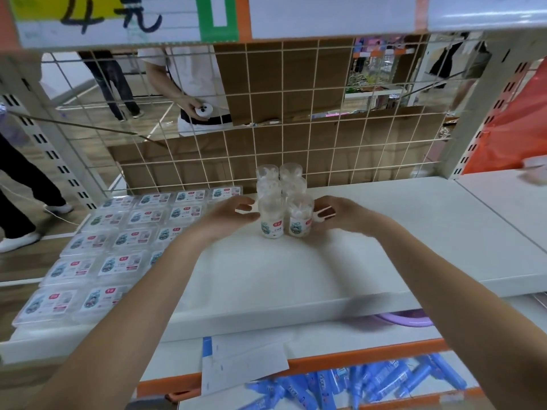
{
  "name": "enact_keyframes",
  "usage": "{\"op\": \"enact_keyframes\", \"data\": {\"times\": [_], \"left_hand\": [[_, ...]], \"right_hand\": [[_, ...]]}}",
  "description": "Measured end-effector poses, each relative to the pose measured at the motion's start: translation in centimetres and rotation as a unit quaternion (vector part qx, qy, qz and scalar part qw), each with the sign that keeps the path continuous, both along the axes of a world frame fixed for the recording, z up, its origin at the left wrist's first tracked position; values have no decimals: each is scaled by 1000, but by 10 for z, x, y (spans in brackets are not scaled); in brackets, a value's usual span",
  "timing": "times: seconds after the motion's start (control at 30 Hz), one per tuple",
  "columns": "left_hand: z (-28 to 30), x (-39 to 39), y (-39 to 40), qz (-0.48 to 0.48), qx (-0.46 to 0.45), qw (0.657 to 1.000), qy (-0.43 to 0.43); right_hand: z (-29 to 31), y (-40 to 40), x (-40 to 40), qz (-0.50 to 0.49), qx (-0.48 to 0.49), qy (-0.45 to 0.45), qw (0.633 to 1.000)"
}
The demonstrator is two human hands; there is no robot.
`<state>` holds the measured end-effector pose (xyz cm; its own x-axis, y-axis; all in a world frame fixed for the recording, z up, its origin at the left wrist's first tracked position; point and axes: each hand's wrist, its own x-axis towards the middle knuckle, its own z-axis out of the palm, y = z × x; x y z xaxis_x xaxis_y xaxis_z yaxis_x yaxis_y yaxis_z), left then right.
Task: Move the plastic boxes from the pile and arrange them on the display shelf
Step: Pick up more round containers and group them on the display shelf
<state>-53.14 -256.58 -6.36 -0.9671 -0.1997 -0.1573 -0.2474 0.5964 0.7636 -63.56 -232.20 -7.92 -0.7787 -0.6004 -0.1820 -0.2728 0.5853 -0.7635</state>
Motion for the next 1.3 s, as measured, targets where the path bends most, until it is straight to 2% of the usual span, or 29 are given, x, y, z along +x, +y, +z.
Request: {"op": "enact_keyframes", "data": {"times": [0.17,0.3,0.47,0.6,0.77,0.93,1.3], "left_hand": [[38,-12,15,-39,-151,982,107],[52,-39,70,-121,-273,940,167],[36,-81,161,-231,-352,892,165],[17,-109,240,-305,-409,849,141],[11,-125,340,-381,-438,805,124],[14,-144,450,-412,-438,780,174],[34,-195,666,-441,-404,774,206]], "right_hand": [[36,25,-19,1,70,101,992],[44,46,-27,-6,136,204,970],[32,97,-27,-51,262,260,928],[23,165,-18,-93,343,269,895],[19,271,-6,-160,380,245,878],[27,383,-1,-233,400,224,858],[49,587,-20,-334,409,202,825]]}}
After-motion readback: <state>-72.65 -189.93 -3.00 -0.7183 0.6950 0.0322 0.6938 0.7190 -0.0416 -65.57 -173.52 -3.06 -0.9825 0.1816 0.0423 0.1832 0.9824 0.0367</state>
